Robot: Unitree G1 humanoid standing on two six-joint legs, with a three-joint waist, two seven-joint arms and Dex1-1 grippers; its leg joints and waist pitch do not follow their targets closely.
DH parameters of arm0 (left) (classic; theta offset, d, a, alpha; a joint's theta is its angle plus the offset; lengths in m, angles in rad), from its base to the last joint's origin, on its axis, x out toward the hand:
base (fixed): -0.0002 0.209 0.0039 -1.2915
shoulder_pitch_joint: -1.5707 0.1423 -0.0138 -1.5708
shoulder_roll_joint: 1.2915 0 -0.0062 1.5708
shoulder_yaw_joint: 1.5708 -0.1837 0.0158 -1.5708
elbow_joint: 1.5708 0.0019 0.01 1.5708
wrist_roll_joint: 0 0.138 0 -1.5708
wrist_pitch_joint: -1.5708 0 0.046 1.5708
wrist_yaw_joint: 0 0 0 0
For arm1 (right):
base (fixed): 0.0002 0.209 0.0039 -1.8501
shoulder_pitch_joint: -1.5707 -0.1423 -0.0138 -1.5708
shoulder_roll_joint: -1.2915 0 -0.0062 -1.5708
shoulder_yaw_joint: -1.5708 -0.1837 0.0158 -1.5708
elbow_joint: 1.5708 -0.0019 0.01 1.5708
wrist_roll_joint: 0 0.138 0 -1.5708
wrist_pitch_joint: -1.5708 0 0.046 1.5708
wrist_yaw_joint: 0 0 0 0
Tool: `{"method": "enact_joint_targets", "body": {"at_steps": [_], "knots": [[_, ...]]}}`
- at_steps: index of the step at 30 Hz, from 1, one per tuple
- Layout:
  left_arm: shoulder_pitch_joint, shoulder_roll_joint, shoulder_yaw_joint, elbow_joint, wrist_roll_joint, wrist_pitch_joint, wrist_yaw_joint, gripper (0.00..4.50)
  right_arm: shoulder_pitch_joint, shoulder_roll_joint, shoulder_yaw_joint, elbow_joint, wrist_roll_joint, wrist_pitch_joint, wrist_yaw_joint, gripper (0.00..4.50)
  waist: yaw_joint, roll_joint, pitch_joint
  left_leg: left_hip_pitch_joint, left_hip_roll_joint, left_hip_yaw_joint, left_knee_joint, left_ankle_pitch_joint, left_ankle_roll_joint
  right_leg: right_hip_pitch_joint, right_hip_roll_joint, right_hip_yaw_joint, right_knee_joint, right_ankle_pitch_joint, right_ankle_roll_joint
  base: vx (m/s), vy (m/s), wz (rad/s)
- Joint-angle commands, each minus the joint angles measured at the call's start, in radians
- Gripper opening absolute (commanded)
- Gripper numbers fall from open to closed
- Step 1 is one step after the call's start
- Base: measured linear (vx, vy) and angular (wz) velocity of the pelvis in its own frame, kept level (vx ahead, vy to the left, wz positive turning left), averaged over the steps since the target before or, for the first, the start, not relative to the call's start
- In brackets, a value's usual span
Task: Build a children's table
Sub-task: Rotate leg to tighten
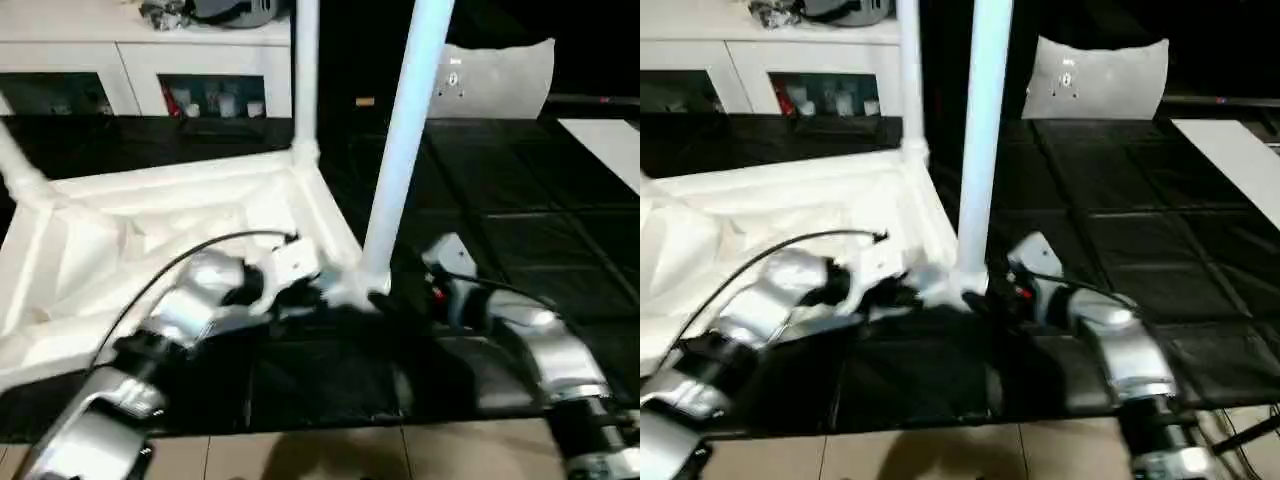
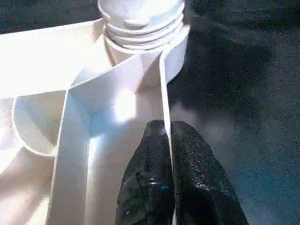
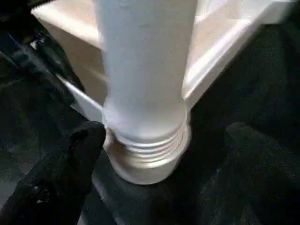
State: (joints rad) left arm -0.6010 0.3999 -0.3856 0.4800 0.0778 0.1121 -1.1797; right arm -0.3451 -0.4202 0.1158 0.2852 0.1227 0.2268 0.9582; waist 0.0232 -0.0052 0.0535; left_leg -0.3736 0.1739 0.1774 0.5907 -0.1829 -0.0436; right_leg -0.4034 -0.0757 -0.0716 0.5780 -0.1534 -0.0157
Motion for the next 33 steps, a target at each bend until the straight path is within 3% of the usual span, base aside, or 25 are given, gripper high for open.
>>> {"method": "enact_joint_targets", "body": {"at_steps": [1,2,3,4,8,9,17,25,30,32,33], "knots": [[-0.002,0.009,-0.065,-0.03,0.016,-0.046,-0.083,0.0,-0.015,-0.014,0.021,-0.007,-0.003,-0.017,0.048,4.47,0.0,0.002,-0.064,0.016,0.059,-0.017,-0.071,-0.254,0.056,0.048,-0.072,0.048,-0.066,-0.29,-0.223,0.0,0.0,0.0],[-0.001,0.016,-0.073,-0.033,0.015,-0.054,-0.102,0.0,-0.02,-0.018,0.025,-0.009,0.007,-0.01,0.075,4.47,0.007,0.002,-0.063,0.02,0.058,-0.015,-0.07,-0.267,0.052,0.046,-0.071,0.049,-0.067,-0.307,-0.222,0.0,0.0,0.0],[0.001,0.022,-0.078,-0.037,0.013,-0.06,-0.12,0.0,-0.022,-0.02,0.03,-0.012,0.014,-0.008,0.095,4.47,0.009,-0.006,-0.063,0.019,0.058,-0.015,-0.07,-0.266,0.051,0.047,-0.073,0.048,-0.068,-0.315,-0.219,0.0,0.0,0.0],[0.001,0.027,-0.082,-0.039,0.011,-0.069,-0.135,0.0,-0.025,-0.024,0.037,-0.012,0.024,-0.009,0.117,4.47,0.013,-0.001,-0.062,0.02,0.06,-0.016,-0.072,-0.265,0.047,0.046,-0.074,0.049,-0.067,-0.328,-0.216,0.0,0.0,0.0],[0.001,0.038,-0.092,-0.043,0.01,-0.084,-0.165,0.0,-0.025,-0.04,0.061,-0.016,0.041,-0.011,0.185,4.47,0.021,0.0,-0.063,0.023,0.062,-0.015,-0.072,-0.267,0.039,0.046,-0.073,0.05,-0.065,-0.313,-0.219,0.0,0.0,0.0],[0.002,0.041,-0.093,-0.044,0.01,-0.088,-0.169,0.0,-0.024,-0.043,0.067,-0.017,0.042,-0.009,0.197,4.3,0.022,-0.012,-0.063,0.021,0.062,-0.014,-0.072,-0.264,0.04,0.046,-0.072,0.049,-0.064,-0.315,-0.219,0.0,0.0,0.0],[0.006,0.057,-0.099,-0.051,0.003,-0.108,-0.203,0.0,-0.022,-0.043,0.078,-0.024,0.077,0.003,0.262,3.66,0.032,-0.005,-0.065,0.02,0.062,-0.015,-0.071,-0.24,0.041,0.048,-0.074,0.049,-0.062,-0.318,-0.209,0.0,0.0,0.0],[0.002,0.057,-0.099,-0.047,0.0,-0.113,-0.213,0.0,-0.019,-0.038,0.084,-0.028,0.09,0.0,0.28,2.84,0.033,-0.006,-0.066,0.02,0.061,-0.015,-0.071,-0.236,0.037,0.048,-0.074,0.049,-0.062,-0.316,-0.21,0.0,0.0,0.0],[0.003,0.059,-0.099,-0.046,-0.001,-0.114,-0.215,0.0,-0.011,-0.037,0.089,-0.036,0.098,-0.005,0.286,2.66,0.032,-0.005,-0.066,0.019,0.06,-0.014,-0.071,-0.233,0.037,0.049,-0.073,0.048,-0.061,-0.309,-0.212,0.0,0.0,0.0],[0.005,0.059,-0.097,-0.047,0.0,-0.109,-0.211,0.0,-0.005,-0.035,0.091,-0.043,0.1,-0.004,0.288,2.65,0.032,0.001,-0.066,0.019,0.06,-0.015,-0.071,-0.233,0.036,0.049,-0.073,0.049,-0.061,-0.307,-0.213,0.0,0.0,0.0],[0.006,0.059,-0.096,-0.049,-0.001,-0.1,-0.208,0.0,-0.001,-0.034,0.092,-0.047,0.101,-0.003,0.287,2.64,0.032,-0.002,-0.067,0.019,0.06,-0.014,-0.07,-0.232,0.036,0.05,-0.072,0.048,-0.061,-0.303,-0.213,0.0,0.0,0.0]]}}
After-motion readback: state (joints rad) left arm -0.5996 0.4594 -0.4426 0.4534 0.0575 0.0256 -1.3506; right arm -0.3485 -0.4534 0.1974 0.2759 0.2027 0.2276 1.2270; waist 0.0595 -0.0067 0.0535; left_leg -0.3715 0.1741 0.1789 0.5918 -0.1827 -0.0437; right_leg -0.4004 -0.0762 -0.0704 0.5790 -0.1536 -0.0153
